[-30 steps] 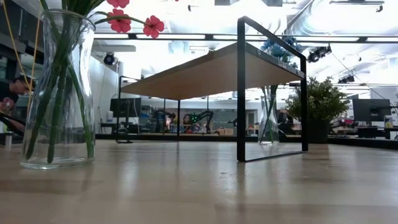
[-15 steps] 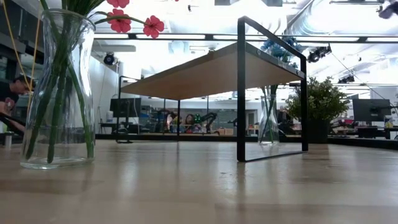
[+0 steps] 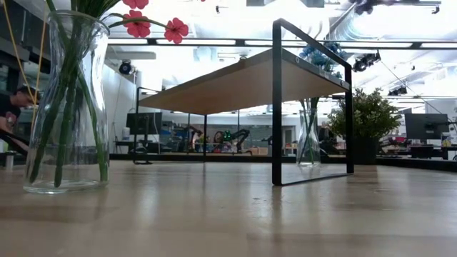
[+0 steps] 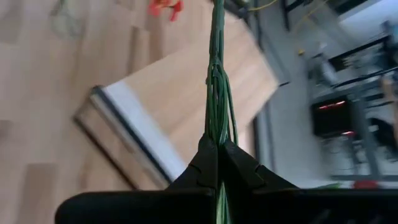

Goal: Pick and place flowers into a vace then onto a shelf
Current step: Put the violet flowers into the top transparent vase

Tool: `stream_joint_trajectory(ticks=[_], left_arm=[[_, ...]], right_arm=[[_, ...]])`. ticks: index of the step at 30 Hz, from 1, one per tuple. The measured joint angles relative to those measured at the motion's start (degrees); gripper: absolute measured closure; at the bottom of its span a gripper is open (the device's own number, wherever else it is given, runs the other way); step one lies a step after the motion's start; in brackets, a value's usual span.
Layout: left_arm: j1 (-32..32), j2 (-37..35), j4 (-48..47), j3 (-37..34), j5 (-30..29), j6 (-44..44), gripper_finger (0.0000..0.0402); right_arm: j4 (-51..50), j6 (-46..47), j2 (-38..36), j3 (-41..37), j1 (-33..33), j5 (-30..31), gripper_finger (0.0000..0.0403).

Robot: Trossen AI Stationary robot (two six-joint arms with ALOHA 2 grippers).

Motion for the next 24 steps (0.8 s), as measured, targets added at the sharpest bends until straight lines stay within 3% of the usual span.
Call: stream_joint_trajectory(ticks=[14,24], left_arm=[[0.0,2.9,-0.01,0.0,0.14,-7.36,0.0131],[2.53,3.16,0.1,-0.02,0.1,-9.57,0.0131]], right_arm=[[8.63,-20.54,0.0,0.23,-4.87,9.24,0.0403],[24.57,-45.99,0.02,0.23,-5.8,16.44,0.0403]])
